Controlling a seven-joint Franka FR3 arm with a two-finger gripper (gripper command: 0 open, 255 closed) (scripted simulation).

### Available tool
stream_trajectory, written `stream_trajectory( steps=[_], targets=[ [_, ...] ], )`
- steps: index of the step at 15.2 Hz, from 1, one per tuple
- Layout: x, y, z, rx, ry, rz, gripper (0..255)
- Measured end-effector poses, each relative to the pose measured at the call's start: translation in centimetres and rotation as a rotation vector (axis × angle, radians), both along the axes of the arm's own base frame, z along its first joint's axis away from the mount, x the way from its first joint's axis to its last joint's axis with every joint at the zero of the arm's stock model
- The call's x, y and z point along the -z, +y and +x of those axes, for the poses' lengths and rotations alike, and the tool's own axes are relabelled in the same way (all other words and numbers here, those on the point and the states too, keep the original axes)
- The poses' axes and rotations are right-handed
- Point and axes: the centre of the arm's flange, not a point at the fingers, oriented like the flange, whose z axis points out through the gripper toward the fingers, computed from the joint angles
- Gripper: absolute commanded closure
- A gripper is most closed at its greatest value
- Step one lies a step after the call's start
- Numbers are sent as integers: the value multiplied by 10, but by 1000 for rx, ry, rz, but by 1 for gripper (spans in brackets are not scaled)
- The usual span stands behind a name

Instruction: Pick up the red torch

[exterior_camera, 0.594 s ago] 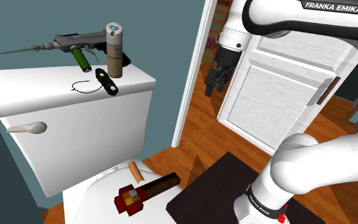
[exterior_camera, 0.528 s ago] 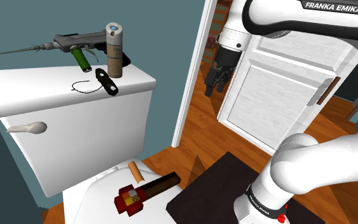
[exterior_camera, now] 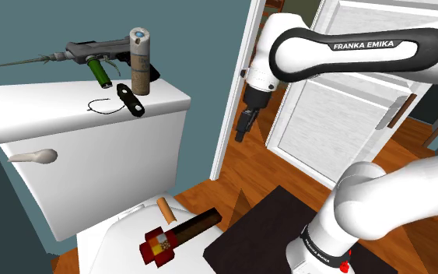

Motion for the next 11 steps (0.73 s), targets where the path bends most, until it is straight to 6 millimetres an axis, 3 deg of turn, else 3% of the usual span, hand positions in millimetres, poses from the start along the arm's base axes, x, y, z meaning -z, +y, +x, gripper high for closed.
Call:
stream_trajectory(
  steps=[11],
  targets=[
    [130,56,23,-438,-9,26,0]
  ],
)
